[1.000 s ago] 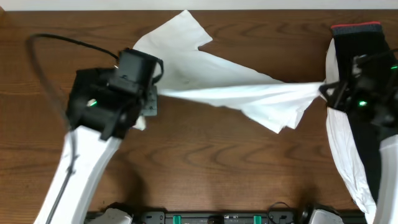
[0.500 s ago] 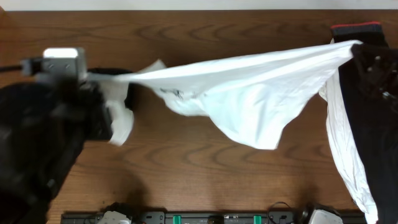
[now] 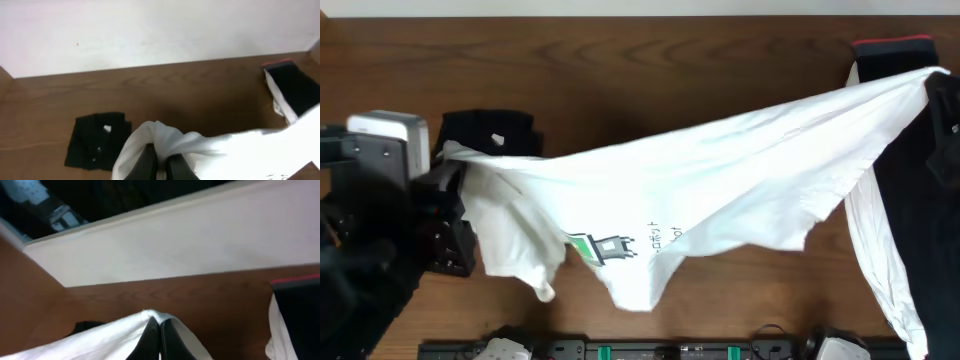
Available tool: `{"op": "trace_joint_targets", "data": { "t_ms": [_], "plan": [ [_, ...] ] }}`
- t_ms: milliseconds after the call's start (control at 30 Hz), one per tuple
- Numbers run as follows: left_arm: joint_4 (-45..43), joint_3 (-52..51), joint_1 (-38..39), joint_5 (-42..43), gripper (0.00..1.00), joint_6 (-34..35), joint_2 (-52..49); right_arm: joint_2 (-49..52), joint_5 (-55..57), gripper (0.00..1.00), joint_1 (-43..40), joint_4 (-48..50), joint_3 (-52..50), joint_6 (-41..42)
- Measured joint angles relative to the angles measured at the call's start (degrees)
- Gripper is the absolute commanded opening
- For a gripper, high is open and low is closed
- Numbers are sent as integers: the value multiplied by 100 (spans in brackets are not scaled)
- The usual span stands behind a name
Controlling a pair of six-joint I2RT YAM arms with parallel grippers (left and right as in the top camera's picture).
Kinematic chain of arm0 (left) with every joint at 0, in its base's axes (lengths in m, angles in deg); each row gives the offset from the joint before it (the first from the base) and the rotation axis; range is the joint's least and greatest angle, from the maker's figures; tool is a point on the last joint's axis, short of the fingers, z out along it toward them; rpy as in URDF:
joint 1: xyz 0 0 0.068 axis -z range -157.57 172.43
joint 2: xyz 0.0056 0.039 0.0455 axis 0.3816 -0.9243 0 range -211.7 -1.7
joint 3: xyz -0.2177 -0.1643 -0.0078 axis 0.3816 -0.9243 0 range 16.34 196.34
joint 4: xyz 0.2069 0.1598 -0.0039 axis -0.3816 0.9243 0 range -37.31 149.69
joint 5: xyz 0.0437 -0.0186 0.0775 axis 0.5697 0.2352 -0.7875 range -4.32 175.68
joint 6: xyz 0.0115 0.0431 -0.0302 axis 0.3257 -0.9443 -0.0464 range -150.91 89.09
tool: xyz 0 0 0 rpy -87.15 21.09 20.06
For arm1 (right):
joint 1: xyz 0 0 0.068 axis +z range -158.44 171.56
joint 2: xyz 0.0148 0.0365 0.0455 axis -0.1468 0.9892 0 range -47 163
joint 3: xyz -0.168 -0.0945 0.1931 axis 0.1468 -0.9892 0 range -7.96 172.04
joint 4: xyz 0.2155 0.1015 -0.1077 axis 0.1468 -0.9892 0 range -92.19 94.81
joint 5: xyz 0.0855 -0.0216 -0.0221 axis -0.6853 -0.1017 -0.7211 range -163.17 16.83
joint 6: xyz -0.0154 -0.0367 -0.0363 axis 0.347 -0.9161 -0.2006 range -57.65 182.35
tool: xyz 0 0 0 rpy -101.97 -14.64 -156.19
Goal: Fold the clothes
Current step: 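Lift the shirt high with both grippers and stretch it across the table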
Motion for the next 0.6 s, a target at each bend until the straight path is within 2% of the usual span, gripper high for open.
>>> {"op": "trace_joint_targets", "data": {
  "t_ms": [367,600],
  "plan": [
    [59,-33,-2,-247,6,31,-717,522,153,1,0,-461,0,-164],
    [59,-44,0,-81,6,50,-468,308,122,1,0,-737,0,-378]
  ]
}}
